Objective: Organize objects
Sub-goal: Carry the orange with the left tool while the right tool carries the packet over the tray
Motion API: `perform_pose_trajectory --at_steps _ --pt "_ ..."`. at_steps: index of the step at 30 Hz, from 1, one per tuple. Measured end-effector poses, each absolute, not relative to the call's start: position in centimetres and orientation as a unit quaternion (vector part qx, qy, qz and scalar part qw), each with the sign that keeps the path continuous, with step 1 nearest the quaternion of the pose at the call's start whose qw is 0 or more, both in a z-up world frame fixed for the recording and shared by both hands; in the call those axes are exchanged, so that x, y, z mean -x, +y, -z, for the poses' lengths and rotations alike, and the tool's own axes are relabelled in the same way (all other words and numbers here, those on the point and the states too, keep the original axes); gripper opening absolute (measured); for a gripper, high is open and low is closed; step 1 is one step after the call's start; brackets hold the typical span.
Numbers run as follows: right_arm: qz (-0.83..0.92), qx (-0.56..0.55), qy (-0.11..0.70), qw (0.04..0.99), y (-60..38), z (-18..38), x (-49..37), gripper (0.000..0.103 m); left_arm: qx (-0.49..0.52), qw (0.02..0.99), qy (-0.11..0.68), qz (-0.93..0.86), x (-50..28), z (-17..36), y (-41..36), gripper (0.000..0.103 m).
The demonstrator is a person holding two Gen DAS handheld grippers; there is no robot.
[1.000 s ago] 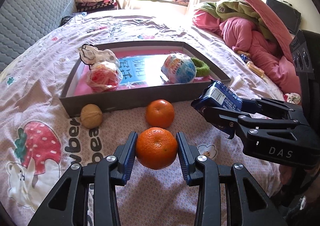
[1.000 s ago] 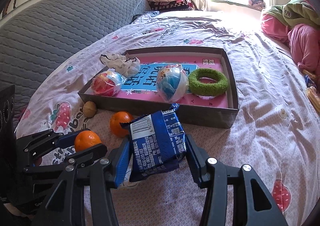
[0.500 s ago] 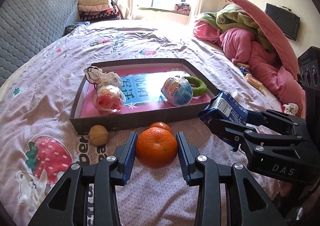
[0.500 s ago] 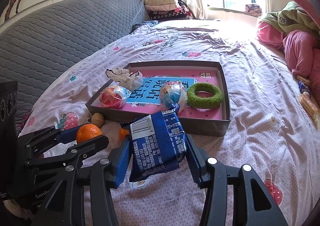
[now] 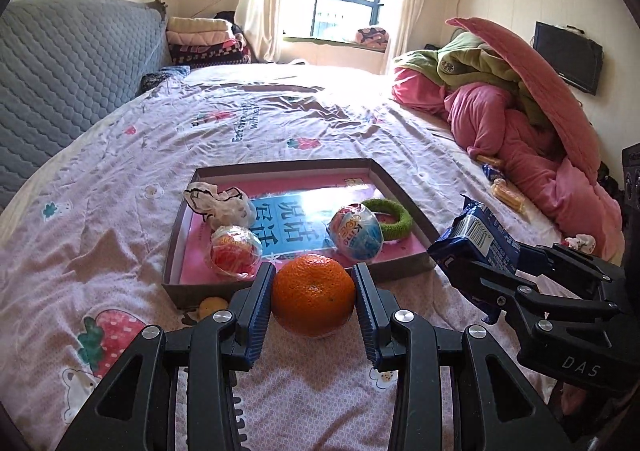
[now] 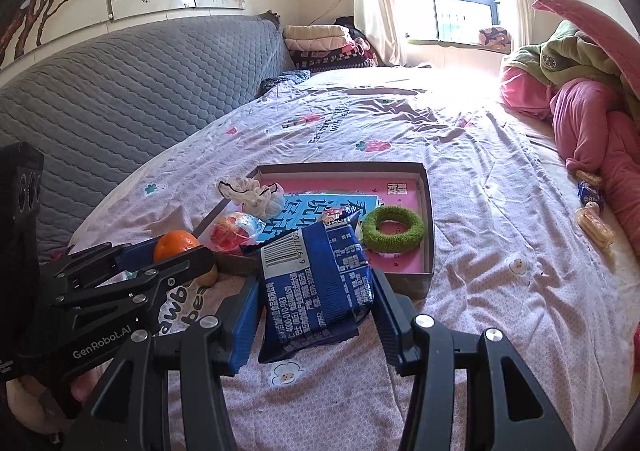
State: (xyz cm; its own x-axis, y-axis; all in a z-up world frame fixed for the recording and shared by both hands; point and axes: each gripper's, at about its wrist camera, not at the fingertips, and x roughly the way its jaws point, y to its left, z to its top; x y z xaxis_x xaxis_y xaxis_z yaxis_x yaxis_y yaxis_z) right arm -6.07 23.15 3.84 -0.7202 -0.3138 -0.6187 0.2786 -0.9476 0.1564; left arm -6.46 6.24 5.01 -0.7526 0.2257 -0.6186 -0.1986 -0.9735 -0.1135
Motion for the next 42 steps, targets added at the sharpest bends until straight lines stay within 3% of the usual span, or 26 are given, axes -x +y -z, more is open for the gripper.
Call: perform_pose_trajectory --at_steps 28,42 --pt "0.946 -0.300 -0.020 0.123 25.8 -8.1 8.6 0.052 0.304 0.096 -0.034 -0.947 11.6 -9.5 5.6 0.040" --pt "0.948 -0.296 -0.017 0.117 25.6 -7.8 11.8 0.052 0.307 0.092 -0.043 -0.946 15.4 -9.3 5.6 0.040"
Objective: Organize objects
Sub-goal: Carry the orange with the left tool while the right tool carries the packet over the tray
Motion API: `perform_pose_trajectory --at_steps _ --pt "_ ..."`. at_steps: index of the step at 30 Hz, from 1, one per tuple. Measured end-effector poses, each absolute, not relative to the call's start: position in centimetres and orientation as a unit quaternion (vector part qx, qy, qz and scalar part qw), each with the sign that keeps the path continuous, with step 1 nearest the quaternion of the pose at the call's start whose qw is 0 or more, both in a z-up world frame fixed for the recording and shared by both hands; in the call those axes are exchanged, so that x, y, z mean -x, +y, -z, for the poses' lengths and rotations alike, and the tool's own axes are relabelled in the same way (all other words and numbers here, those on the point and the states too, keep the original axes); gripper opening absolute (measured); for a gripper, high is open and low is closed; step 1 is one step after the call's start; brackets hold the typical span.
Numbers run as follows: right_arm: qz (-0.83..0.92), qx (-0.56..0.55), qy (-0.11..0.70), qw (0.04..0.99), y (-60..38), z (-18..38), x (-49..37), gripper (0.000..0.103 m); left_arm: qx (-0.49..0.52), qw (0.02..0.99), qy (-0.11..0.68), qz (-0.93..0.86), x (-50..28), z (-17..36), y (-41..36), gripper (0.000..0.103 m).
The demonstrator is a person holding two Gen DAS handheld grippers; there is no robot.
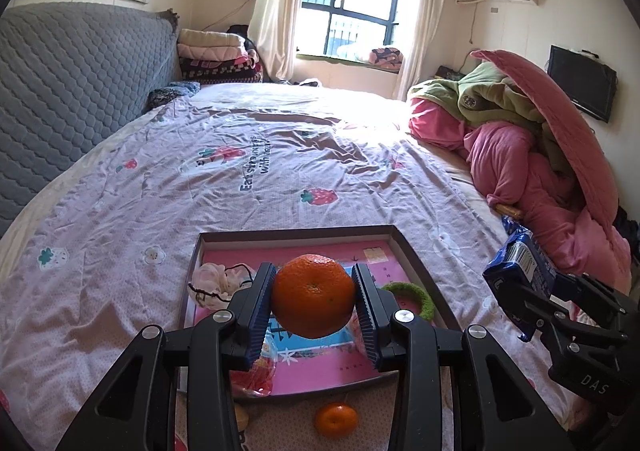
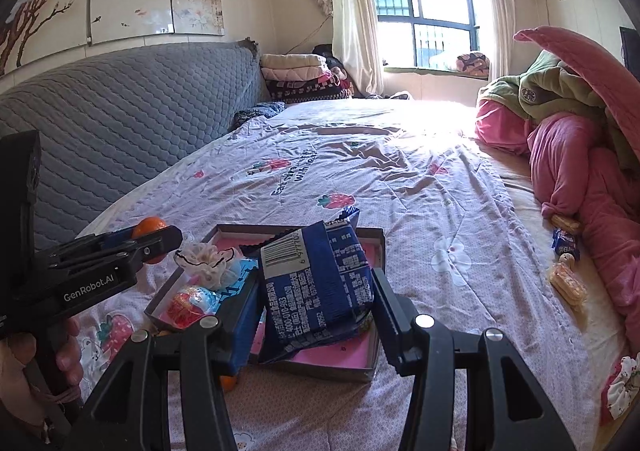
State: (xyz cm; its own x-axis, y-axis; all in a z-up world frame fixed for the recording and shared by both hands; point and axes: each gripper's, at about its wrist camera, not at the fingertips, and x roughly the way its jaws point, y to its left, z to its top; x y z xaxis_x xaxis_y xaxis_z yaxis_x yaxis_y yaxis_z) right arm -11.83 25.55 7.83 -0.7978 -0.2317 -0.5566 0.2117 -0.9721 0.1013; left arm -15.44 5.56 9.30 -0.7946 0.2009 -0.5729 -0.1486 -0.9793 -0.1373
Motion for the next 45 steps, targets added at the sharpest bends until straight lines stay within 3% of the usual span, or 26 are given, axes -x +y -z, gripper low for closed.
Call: perform_pose_trajectory --at_steps 45 --pt "0.918 -0.385 -0.010 0.099 25.4 1.1 17.3 0.052 0.384 0.095 -0.032 -0.918 20.5 -0.1 7.4 0.040"
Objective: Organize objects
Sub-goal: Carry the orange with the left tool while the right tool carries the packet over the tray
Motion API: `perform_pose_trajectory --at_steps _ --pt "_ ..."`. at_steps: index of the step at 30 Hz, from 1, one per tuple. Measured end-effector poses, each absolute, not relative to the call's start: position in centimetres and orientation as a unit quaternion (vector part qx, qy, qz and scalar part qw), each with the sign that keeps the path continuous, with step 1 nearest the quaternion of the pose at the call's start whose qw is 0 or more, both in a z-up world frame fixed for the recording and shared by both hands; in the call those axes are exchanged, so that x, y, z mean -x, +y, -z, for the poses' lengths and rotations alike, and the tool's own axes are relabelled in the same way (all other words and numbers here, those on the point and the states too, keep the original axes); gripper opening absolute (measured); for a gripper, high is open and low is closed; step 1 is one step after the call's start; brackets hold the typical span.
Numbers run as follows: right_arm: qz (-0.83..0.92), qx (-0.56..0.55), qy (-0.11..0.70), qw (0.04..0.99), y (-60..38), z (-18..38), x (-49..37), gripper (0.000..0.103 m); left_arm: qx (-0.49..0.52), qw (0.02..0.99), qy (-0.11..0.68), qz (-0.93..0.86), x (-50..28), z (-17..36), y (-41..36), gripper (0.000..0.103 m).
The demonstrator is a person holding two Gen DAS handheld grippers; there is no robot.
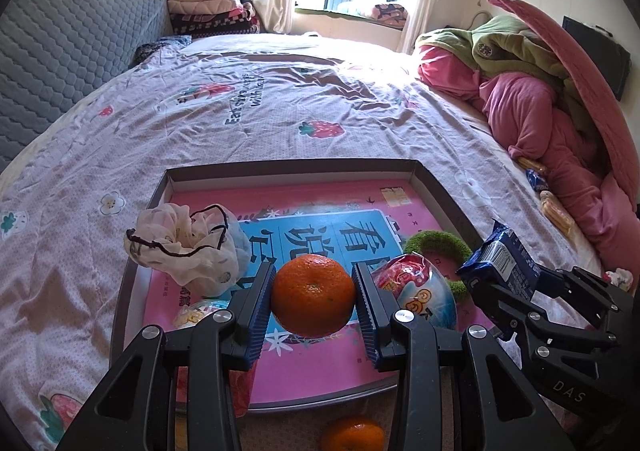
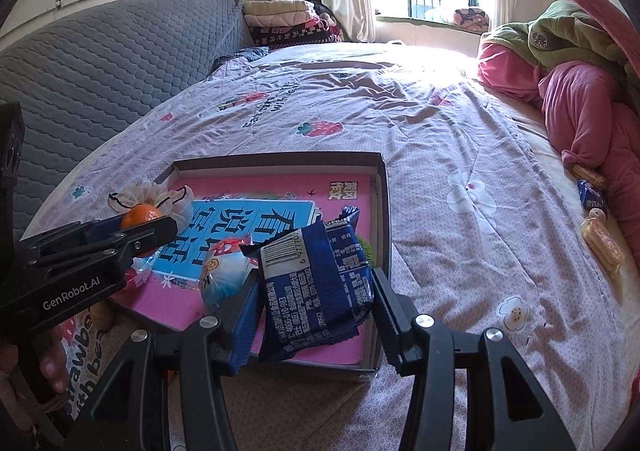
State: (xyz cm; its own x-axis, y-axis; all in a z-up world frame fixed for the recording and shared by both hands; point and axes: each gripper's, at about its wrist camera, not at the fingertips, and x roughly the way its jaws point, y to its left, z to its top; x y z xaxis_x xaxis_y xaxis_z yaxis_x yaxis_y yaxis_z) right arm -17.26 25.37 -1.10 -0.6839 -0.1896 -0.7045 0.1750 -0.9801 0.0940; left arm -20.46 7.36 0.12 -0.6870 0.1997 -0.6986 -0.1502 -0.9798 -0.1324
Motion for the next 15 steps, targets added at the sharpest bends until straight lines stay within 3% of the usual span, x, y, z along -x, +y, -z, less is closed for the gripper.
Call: perform_pose_trajectory --at_steps 15 --pt "0.914 -0.394 -0.012 0.098 25.2 2.3 17.6 0.052 0.397 0.095 -0.021 -0.913 20.8 1.5 8.1 0.040"
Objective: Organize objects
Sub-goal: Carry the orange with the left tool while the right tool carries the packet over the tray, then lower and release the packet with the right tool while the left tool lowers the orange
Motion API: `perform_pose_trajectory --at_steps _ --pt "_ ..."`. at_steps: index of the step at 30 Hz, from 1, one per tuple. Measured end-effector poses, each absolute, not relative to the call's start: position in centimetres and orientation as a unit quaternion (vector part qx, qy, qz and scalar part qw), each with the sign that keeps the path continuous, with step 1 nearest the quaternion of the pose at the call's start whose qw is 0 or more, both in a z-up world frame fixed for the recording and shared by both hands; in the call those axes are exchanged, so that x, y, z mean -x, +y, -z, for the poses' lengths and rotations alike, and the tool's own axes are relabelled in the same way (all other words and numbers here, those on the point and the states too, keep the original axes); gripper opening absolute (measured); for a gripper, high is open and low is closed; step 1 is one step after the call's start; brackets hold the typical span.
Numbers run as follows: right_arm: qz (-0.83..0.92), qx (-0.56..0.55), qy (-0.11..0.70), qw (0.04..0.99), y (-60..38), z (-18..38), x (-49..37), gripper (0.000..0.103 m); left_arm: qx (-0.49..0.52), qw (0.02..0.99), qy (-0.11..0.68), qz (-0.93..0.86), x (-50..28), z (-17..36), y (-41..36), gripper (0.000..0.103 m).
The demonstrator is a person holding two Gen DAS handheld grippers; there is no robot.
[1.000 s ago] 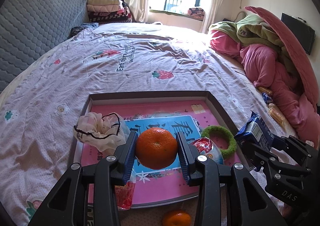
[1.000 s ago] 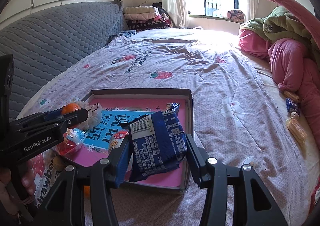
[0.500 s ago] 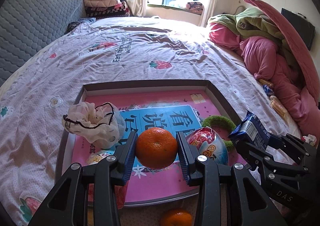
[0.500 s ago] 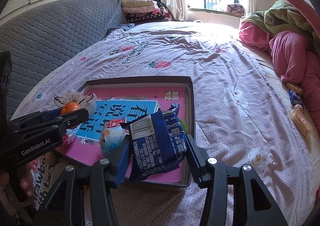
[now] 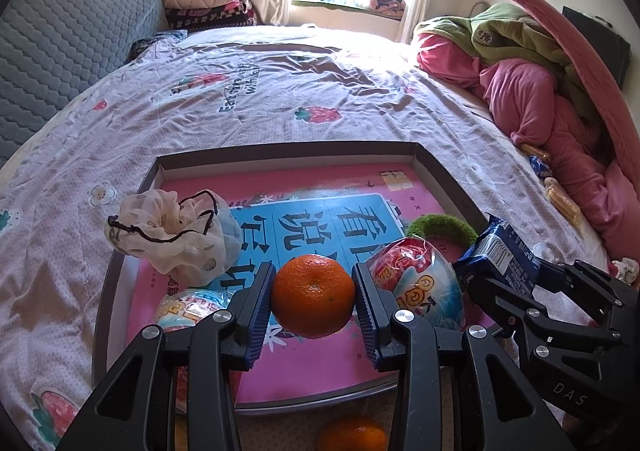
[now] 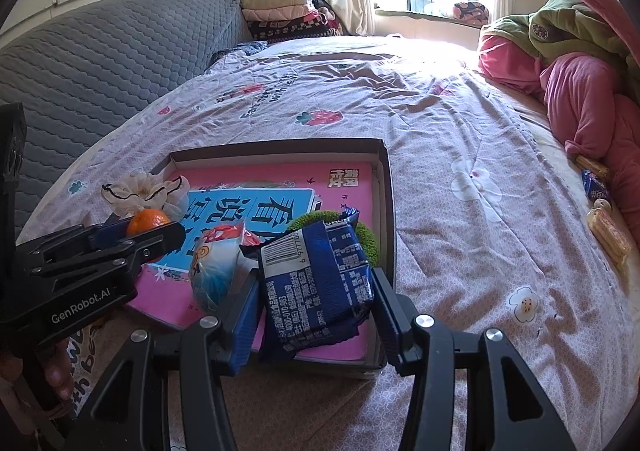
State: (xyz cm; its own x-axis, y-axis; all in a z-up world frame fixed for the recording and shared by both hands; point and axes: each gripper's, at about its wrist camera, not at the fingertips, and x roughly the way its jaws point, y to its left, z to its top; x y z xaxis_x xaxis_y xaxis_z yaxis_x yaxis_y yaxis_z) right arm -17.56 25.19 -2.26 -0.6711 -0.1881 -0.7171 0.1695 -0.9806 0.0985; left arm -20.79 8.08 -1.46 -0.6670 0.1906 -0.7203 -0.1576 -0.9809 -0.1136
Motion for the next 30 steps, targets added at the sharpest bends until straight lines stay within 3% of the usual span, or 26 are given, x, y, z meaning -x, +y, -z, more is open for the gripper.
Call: perform_pose_trajectory --at_steps 30 --pt "0.920 -0.383 0.010 0.088 24.4 3.8 18.5 0.052 0.412 0.083 0.000 -0.908 22.0 3.4 8.4 0.040"
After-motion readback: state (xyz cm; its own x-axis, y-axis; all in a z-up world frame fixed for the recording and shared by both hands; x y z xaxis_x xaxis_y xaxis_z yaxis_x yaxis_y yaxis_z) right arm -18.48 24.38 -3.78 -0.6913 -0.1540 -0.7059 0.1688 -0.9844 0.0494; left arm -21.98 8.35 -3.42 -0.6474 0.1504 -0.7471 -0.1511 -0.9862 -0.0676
